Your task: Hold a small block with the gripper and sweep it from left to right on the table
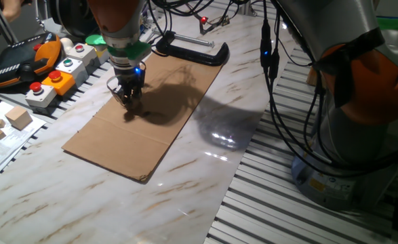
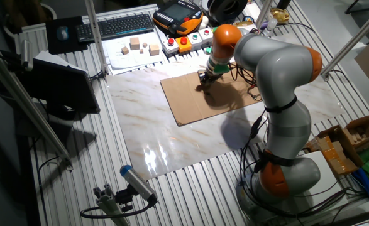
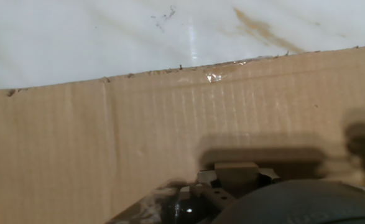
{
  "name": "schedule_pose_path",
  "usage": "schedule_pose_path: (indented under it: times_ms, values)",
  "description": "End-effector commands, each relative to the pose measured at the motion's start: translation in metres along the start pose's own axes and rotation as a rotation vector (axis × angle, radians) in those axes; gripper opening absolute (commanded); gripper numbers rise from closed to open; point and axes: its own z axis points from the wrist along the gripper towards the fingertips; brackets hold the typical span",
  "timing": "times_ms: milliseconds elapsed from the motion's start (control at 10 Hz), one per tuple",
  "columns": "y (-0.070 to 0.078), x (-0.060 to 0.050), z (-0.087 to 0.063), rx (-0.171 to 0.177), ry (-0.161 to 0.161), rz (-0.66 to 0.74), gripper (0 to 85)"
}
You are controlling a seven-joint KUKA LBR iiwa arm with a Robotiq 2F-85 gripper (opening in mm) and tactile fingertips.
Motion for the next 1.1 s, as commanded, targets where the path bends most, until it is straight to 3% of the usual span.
schedule_pose_path:
  times_ms: [0, 1000]
  values:
    - [0.001, 0.0, -0.001, 0.0, -0.001, 0.0, 0.7]
    - [0.014, 0.0, 0.004, -0.003, 0.0, 0.0, 0.7]
